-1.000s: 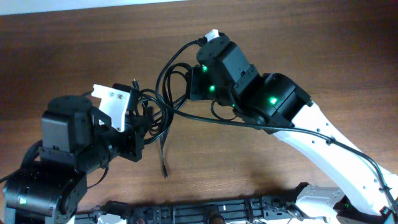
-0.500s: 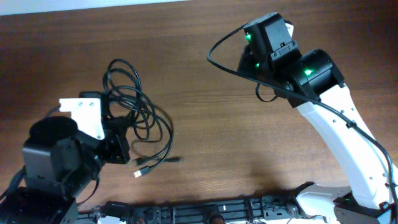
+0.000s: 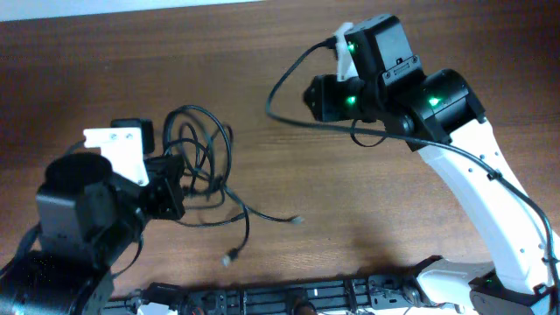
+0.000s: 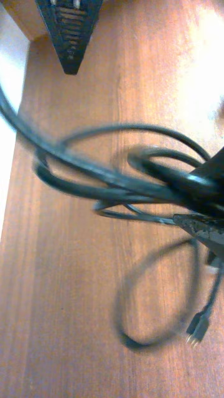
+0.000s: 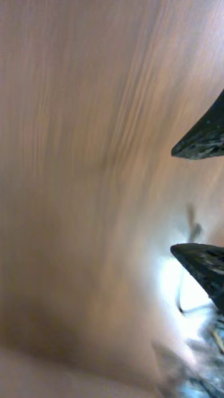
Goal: Untangle cables
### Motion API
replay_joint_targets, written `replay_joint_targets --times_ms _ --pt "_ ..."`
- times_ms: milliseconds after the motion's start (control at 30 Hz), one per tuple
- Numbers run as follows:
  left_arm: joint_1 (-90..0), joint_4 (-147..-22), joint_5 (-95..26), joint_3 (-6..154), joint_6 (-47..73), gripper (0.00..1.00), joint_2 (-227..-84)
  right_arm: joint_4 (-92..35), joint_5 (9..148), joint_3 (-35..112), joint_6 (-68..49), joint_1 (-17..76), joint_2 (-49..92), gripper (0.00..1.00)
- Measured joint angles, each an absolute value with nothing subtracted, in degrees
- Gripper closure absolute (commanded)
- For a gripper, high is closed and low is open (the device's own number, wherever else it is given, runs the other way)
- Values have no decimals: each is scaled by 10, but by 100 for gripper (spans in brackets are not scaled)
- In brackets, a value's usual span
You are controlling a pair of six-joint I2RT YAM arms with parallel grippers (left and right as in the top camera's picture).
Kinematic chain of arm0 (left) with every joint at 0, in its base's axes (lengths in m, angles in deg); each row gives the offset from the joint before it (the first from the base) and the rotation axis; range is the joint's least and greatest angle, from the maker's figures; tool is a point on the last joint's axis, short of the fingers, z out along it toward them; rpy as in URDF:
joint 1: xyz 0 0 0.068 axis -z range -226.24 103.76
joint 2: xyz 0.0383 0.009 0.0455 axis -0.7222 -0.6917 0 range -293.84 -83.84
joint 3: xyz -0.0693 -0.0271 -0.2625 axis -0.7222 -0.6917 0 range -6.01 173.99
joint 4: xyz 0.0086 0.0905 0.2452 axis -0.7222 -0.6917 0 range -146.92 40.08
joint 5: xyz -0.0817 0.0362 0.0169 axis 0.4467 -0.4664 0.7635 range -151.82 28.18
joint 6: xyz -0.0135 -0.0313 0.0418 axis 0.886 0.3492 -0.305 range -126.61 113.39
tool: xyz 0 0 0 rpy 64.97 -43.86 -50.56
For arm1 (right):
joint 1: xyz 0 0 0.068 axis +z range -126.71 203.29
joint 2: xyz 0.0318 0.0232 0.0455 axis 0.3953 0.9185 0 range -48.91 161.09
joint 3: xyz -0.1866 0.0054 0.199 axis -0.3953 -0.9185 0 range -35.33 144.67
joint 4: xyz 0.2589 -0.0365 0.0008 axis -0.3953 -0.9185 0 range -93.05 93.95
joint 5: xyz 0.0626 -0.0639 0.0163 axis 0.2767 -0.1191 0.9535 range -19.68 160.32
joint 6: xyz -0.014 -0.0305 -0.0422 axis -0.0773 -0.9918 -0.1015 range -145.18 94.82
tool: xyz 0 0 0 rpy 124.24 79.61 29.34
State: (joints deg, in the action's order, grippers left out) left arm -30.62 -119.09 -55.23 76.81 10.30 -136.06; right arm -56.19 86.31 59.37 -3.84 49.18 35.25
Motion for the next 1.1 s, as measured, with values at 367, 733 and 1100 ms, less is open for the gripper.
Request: replay_joint_targets --times_ms 367,733,1100 --pt "-306 -1190 -552 768 96 40 -1413 -567 1025 594 -134 492 352 60" --pt "-306 -1188 -526 768 67 1 -1418 -608 1047 594 -151 495 352 60" --pt "-316 -1181 -524 768 109 1 -1416 -658 990 590 -157 553 352 55"
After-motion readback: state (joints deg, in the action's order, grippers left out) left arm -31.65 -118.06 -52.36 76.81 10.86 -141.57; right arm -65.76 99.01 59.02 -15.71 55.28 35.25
